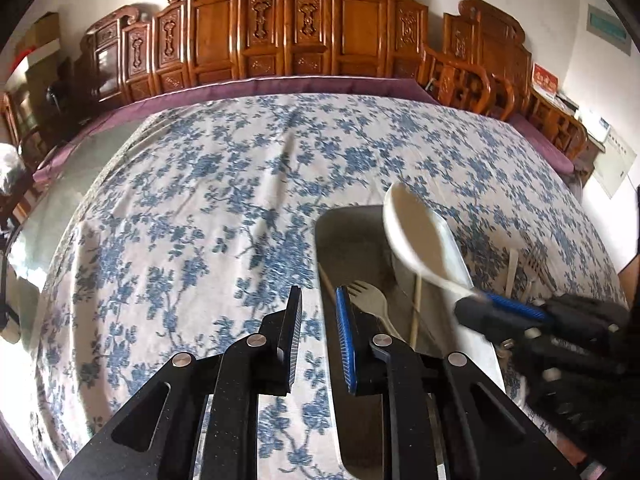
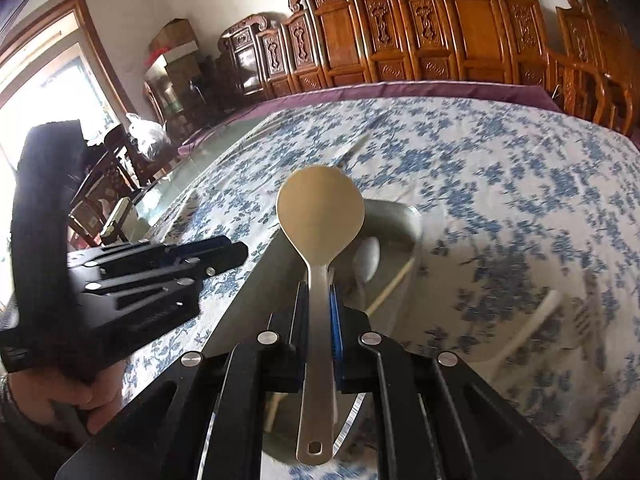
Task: Organize utensils
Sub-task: 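Lower the white plastic spoon into the tray and open the right tool, then grasp the metal spoon with a smiley-face handle using the right tool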
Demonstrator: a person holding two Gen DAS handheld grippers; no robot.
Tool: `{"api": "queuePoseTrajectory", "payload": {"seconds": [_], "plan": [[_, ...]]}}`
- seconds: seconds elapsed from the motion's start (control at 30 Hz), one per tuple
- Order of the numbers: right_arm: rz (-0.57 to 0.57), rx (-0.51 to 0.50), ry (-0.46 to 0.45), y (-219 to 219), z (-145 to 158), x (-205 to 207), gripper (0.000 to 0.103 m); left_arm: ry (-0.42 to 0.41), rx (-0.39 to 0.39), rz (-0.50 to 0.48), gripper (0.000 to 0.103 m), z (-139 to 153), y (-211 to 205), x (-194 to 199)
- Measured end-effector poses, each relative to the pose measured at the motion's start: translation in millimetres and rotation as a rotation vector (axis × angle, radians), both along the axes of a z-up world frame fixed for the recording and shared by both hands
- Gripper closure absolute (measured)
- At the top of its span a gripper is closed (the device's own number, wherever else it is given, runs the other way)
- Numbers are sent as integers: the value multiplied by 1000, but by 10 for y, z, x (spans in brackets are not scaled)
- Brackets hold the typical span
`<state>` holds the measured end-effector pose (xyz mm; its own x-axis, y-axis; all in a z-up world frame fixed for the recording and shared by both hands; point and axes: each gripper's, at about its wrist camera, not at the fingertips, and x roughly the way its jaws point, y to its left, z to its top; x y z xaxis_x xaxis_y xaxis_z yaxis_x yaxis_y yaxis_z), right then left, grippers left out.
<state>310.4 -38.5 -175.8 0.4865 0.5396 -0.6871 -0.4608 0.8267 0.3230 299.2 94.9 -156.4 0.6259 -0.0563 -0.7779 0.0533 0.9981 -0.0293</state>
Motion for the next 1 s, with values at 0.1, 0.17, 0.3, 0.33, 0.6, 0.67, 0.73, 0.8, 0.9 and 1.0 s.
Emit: {"api": "queuePoseTrajectory", "payload": {"seconds": [0.1, 0.17, 0.3, 0.33, 0.6, 0.67, 0.73, 0.8, 0.9, 1.0], "plan": [[-2, -1, 18, 51, -81, 30, 90, -3, -11, 15, 87, 20, 65, 6], [6, 22, 19, 17, -98, 31, 90, -5, -20, 21, 87, 31, 75, 4], [6, 54, -5, -207, 7, -4, 90, -10, -20, 0, 87, 47, -15, 1], [5, 54, -19, -310, 57, -30, 90, -9, -20, -3, 87, 48, -33, -2], [-92, -134, -138, -1256, 272, -124, 90, -22, -22, -69, 77, 117, -445, -30], [-122, -186, -139, -1478, 211, -80, 90, -24, -17, -91, 72, 132, -585, -37], [-152, -213, -139, -1666, 129, -61, 89, -22, -11, -113, 68, 148, -730, -44], [-170, -206, -125, -1790, 35, -39, 89, -23, -8, -133, 67, 161, -851, -57], [-169, -206, -110, -1888, -101, -24, 89, -16, 0, -165, 67, 142, -1054, -75], [-155, -221, -80, -1917, -238, 38, 78, -3, 19, -194, 67, 87, -1230, -97]]}}
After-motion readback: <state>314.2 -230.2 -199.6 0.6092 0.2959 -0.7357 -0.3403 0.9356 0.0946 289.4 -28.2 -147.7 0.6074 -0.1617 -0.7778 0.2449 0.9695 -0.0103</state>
